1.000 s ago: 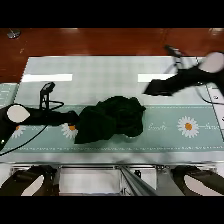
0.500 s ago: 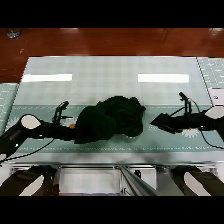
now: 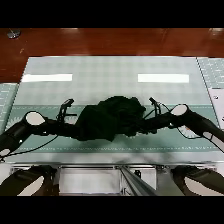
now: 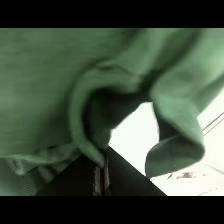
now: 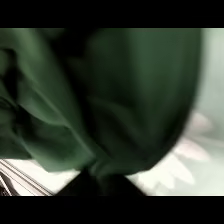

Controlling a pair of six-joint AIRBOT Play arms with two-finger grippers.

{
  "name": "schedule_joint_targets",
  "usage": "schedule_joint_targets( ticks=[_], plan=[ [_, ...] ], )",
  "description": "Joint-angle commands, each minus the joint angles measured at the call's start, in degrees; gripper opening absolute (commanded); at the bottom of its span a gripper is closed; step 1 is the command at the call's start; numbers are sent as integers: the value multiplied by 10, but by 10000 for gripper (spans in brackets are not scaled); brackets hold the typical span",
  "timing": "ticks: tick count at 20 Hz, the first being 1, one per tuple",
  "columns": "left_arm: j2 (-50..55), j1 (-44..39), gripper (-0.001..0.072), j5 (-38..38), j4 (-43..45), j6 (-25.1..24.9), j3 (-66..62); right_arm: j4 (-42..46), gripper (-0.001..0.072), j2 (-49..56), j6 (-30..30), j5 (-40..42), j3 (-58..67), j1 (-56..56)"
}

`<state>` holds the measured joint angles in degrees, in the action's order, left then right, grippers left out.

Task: Fold the shirts.

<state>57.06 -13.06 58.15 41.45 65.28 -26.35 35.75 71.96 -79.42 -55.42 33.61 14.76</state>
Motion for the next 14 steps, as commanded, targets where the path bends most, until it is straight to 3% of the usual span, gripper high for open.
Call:
schedule_joint_targets(
  ticks=[1,6,10,12,14],
  plan=[
    [0,10,21,-4,-10,-1,-64,10,34,30,19,-13,96,18],
    [-33,118,21,-12,-55,-1,-315,202,33,-6,-77,-152,511,-89],
    [-48,200,20,-21,-55,16,-519,236,34,-24,-82,-245,833,-144],
    [-63,235,21,-20,-54,20,-588,240,34,-63,-73,-268,898,-153],
    [-87,273,21,-21,-54,30,-636,259,34,-134,-64,-279,884,-154]
  ],
)
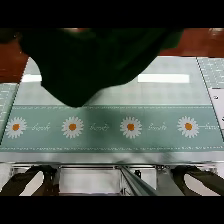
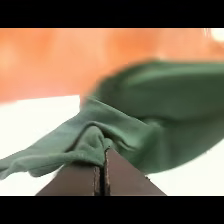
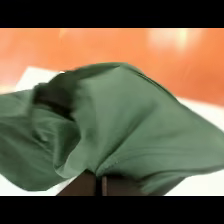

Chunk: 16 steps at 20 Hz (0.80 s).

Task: Fold the shirts.

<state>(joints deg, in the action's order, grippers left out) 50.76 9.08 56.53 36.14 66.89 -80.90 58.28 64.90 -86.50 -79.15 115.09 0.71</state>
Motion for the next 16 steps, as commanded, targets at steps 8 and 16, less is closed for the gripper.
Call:
schedule_joint_targets(
  ticks=[8,16],
  plan=[
    [-156,219,20,15,38,13,-137,169,34,-268,-23,-146,-20,-13],
    [-151,203,21,120,28,21,143,152,34,-316,-24,-116,-396,-13]
  ],
)
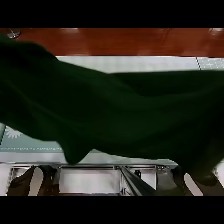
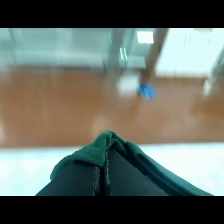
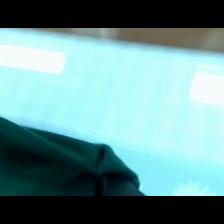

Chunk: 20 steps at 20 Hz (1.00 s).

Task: Fold the shirts.

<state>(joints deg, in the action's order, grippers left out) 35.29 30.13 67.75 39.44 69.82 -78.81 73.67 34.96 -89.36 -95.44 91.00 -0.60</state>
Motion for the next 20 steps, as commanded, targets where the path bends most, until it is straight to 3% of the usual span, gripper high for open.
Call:
schedule_joint_targets(
  ticks=[1,3,5,7,9,12,13,14,15,18,20],
  plan=[
    [16,-29,21,-19,-4,-27,181,0,34,-8,5,104,-228,0],
    [57,-84,21,-105,-4,-87,283,0,34,25,0,242,-340,0],
    [120,-139,21,-192,-4,-96,332,-6,34,104,-6,355,-386,0],
    [192,-186,20,-283,-4,-96,325,-17,34,215,-10,413,-360,-4],
    [257,-216,20,-347,-5,-83,292,-101,34,334,-11,416,-290,-25],
    [330,-236,21,-345,-5,-34,231,-222,34,476,28,371,-173,-58],
    [348,-240,29,-324,-4,-31,214,-257,97,510,28,354,-145,-70],
    [361,-241,219,-301,-4,-31,203,-289,431,532,26,333,-126,-83],
    [366,-240,705,-279,-2,-31,198,-311,615,543,42,307,-113,-96],
    [364,-196,708,-131,74,-6,198,-264,617,530,113,189,-101,-151],
    [364,-145,707,-4,127,4,214,-98,617,504,123,98,-122,-187]
  ],
)
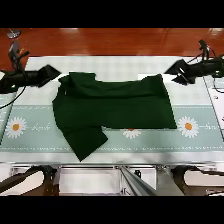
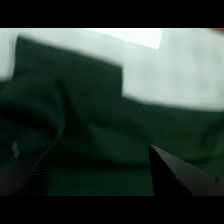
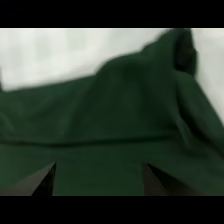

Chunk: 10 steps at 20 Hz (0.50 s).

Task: Fold the shirts.

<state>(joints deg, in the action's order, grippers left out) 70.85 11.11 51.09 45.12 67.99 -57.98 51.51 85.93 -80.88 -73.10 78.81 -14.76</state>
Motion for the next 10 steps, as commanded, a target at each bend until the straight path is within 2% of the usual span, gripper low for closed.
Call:
schedule_joint_targets(
  ticks=[1,2,3,5,6,8,10],
  plan=[
    [7,72,706,201,87,27,28,189,617,-31,25,-130,-39,-70],
    [1,105,706,211,89,28,67,192,616,-62,-3,-101,-97,-105],
    [-5,142,706,212,86,29,110,155,617,-95,-17,-58,-160,-140],
    [-13,223,706,216,36,23,191,39,616,-166,42,14,-286,-191],
    [-19,253,706,215,-5,-1,227,-3,616,-198,82,31,-337,-204],
    [-21,272,706,214,-43,-21,270,-33,616,-242,112,41,-405,-208],
    [-19,251,707,209,-43,-28,296,-40,616,-263,118,43,-442,-201]
  ],
)
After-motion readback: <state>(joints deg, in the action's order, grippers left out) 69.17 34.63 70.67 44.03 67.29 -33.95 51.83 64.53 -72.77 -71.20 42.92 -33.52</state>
